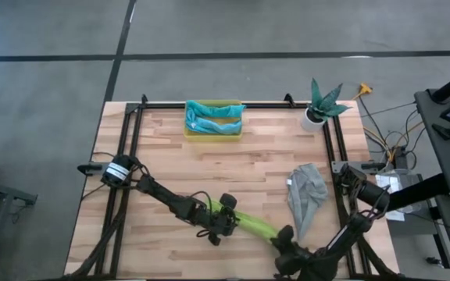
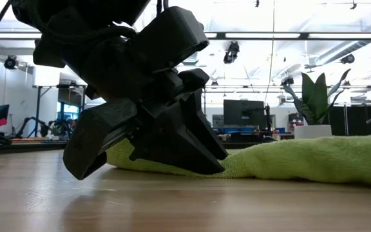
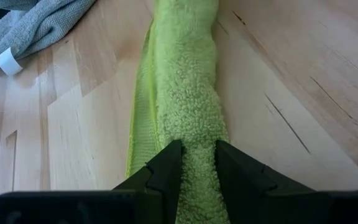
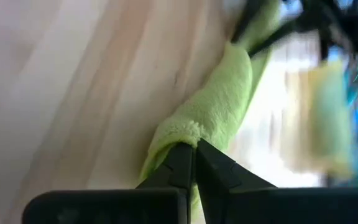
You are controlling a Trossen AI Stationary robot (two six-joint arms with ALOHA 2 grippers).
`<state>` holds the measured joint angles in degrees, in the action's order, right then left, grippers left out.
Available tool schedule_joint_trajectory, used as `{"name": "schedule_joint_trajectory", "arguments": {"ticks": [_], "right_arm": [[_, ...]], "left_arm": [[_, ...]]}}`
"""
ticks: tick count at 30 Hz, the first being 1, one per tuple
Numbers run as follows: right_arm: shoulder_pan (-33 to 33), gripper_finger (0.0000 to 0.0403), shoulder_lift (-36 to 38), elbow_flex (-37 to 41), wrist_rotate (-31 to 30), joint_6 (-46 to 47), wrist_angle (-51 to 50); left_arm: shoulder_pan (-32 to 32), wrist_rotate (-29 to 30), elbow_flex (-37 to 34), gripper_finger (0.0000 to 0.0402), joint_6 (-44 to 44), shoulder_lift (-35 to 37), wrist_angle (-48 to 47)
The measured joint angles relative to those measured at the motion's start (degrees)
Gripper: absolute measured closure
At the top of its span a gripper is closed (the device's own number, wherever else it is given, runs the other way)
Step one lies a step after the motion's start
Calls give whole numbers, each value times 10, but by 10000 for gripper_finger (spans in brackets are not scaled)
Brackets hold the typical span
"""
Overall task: Roll microfiber towels into tight, uniform cylinder then place into a basket
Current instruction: Roll the green towel
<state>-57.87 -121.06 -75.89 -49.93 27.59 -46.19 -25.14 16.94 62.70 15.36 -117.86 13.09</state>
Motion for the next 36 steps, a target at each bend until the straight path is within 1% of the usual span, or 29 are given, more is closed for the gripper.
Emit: {"name": "schedule_joint_trajectory", "arguments": {"ticks": [3, 7, 13, 17, 19, 21, 23, 26, 29, 31, 36], "right_arm": [[-1, 394, 3, 2, 1, 128, 15], [-1, 394, 3, 5, -1, 277, 9], [-2, 394, 4, 26, -1, 542, -1], [-8, 394, 5, 60, -11, 739, -1], [-17, 394, 5, 82, -17, 815, 3], [-25, 394, 6, 105, -22, 870, 9], [-32, 394, 9, 126, -26, 904, 22], [-36, 394, 14, 154, -38, 907, 68], [-36, 394, 22, 172, -39, 880, 104], [-36, 394, 26, 173, -38, 865, 109], [-33, 394, 43, 178, -18, 822, 116]], "left_arm": [[0, 0, 0, 312, 0, 0, 0], [0, 0, -1, 312, -1, 0, 0], [0, 0, 0, 312, -1, 0, 0], [-1, 4, -1, 312, -2, 1, -3], [-2, 11, -1, 312, -2, 7, -15], [-3, 16, -1, 312, -1, 16, -30], [-4, 23, -4, 312, 0, 26, -40], [-6, 28, -6, 312, 6, 39, -53], [-6, 31, -6, 312, 5, 49, -74], [-6, 36, -6, 312, 3, 52, -91], [-6, 72, -4, 312, 8, 68, -118]]}}
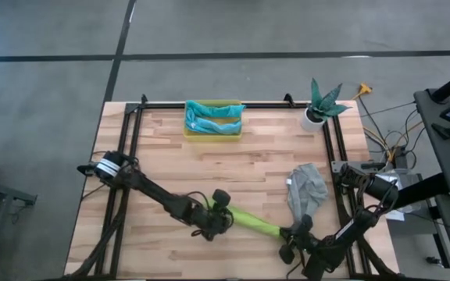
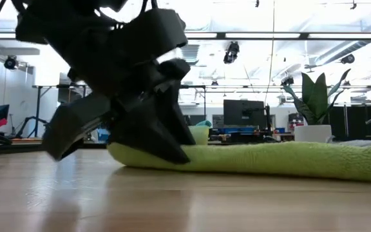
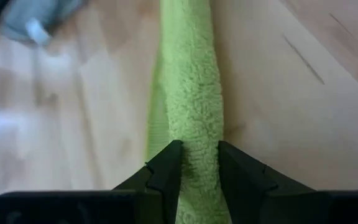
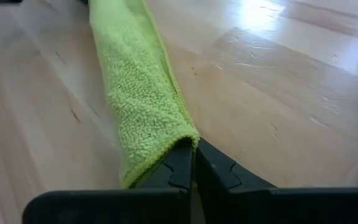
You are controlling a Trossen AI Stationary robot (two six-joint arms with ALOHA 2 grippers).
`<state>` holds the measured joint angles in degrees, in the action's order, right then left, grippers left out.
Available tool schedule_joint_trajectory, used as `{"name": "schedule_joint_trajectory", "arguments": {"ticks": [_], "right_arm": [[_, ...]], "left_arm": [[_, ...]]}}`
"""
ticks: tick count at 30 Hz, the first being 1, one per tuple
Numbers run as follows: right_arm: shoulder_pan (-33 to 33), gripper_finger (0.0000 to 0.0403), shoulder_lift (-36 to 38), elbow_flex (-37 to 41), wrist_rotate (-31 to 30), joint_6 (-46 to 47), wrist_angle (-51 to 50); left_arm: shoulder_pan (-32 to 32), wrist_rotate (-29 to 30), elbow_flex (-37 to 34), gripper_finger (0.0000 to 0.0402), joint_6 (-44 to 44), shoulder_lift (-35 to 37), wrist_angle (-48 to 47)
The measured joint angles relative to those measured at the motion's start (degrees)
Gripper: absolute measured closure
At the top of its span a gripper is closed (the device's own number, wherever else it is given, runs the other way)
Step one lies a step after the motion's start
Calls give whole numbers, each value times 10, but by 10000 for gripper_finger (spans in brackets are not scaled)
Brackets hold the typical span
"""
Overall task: Roll microfiber towels into tight, uniform cylinder then place into a basket
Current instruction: Roll the green towel
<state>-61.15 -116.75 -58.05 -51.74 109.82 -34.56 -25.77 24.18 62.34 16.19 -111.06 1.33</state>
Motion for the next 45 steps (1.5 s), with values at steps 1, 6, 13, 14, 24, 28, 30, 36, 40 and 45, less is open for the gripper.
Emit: {"name": "schedule_joint_trajectory", "arguments": {"ticks": [1, 6, 13, 14, 24, 28, 30, 36, 40, 45], "right_arm": [[1, 394, 2, 0, 5, -9, 1], [10, 394, 6, -4, 25, -51, 1], [12, 394, 6, -2, 31, -64, 4], [12, 394, 5, -1, 31, -64, 5], [18, 394, 5, -1, 31, -64, 6], [19, 394, 5, -1, 31, -70, 6], [19, 394, 5, 0, 31, -70, 5], [19, 394, 5, 1, 31, -73, 7], [19, 394, 5, 1, 31, -74, 7], [19, 394, 5, 1, 31, -79, 8]], "left_arm": [[-2, 6, 0, 312, 8, 6, -1], [-5, 13, 1, 312, 21, 50, -8], [-28, 0, -1, 312, -9, 87, -13], [-32, -14, -1, 312, -9, 80, -1], [-40, -18, 3, 313, 13, -32, 57], [-27, -8, 14, 313, 28, -38, 61], [-23, 1, 17, 313, 36, -35, 64], [-10, 2, 22, 313, 46, -32, 71], [5, 2, 19, 313, 38, -32, 71], [15, -15, 19, 313, 38, -32, 72]]}}
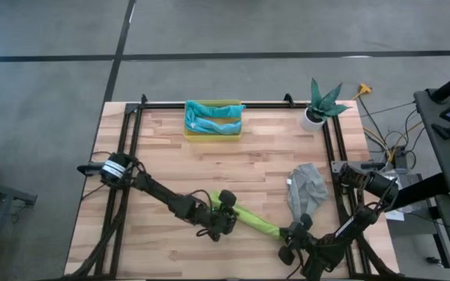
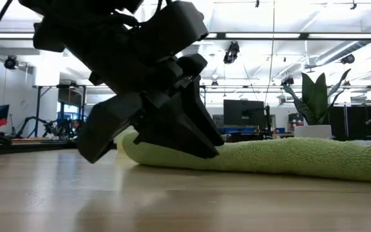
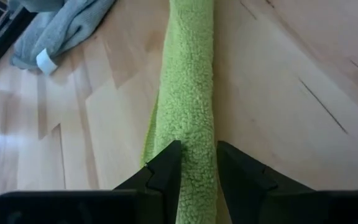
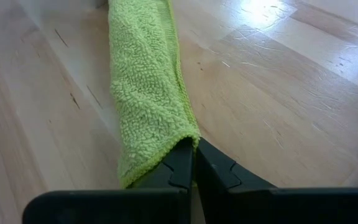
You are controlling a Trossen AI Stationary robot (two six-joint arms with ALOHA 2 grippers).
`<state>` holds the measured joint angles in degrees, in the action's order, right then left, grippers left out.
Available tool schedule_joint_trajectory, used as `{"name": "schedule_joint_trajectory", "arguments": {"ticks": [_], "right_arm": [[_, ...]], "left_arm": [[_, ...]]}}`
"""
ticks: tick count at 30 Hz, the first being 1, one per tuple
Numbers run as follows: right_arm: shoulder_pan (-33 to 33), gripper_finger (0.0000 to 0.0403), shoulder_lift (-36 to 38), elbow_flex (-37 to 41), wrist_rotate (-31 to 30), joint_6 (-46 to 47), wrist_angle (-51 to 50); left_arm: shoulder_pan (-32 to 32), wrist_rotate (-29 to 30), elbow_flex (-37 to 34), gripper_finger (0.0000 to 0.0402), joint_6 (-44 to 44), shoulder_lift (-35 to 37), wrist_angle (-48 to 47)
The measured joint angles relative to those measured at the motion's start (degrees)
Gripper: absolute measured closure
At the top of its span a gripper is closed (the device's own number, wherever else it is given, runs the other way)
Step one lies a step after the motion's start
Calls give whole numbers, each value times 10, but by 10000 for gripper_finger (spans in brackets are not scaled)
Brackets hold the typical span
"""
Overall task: Roll microfiber towels into tight, uniform cylinder then place into a basket
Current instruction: Roll the green towel
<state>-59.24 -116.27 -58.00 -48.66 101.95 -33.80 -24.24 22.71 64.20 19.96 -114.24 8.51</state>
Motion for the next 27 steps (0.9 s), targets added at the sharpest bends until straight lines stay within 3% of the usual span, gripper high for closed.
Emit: {"name": "schedule_joint_trajectory", "arguments": {"ticks": [15, 27], "right_arm": [[0, 394, 0, 1, -1, -9, 12], [0, 394, 0, 1, -1, -46, 32]], "left_arm": [[51, -32, -1, 313, 1, 0, 1], [54, -33, -2, 313, 44, 0, 20]]}}
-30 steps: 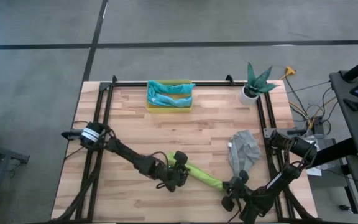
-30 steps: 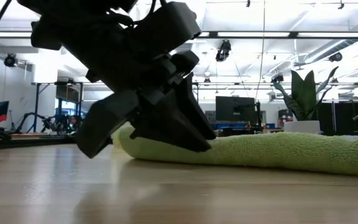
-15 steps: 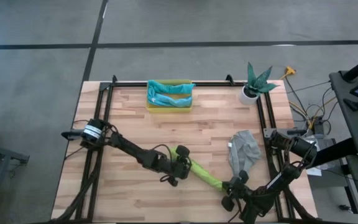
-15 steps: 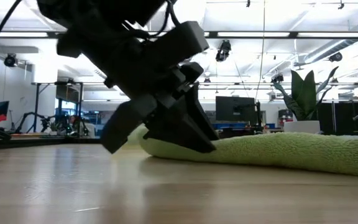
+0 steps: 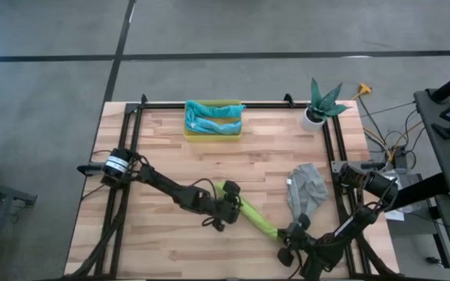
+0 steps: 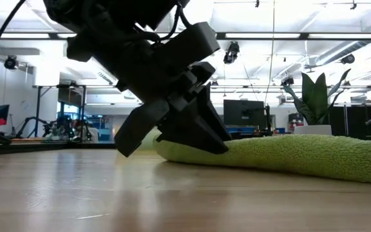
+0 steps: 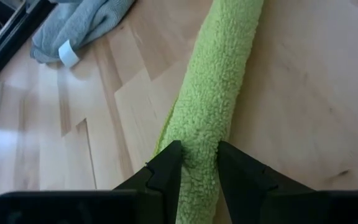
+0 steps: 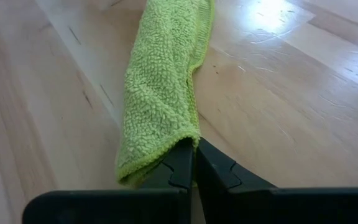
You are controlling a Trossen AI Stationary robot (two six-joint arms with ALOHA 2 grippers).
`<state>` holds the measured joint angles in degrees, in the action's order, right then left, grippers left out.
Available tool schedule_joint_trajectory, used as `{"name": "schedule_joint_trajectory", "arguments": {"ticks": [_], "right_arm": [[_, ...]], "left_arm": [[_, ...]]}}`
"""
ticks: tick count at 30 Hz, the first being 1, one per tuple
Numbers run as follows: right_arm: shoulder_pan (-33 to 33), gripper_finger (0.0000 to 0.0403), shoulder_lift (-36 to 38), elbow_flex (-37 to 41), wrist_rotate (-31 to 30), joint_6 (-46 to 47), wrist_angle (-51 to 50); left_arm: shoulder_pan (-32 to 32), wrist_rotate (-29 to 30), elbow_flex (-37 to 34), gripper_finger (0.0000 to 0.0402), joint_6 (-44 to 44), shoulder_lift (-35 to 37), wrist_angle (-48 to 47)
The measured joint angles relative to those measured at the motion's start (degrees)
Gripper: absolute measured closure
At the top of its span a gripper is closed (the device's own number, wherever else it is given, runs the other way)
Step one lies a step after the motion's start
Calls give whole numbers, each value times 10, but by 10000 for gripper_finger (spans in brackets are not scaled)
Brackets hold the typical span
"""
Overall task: Roll microfiber towels into tight, uniform cylinder then place into a basket
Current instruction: Roll the green towel
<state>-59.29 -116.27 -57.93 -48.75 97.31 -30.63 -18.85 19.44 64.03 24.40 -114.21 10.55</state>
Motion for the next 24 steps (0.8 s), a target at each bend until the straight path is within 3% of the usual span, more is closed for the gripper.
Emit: {"name": "schedule_joint_trajectory", "arguments": {"ticks": [9, 16, 24], "right_arm": [[0, 394, 0, 0, 0, -10, 2], [0, 394, 0, 0, 0, -55, 32], [0, 394, 0, 0, 0, -105, 46]], "left_arm": [[5, -3, -2, 315, 26, 0, 1], [19, -31, 8, 391, 35, 0, -7], [45, -87, 38, 400, 30, 0, -61]]}}
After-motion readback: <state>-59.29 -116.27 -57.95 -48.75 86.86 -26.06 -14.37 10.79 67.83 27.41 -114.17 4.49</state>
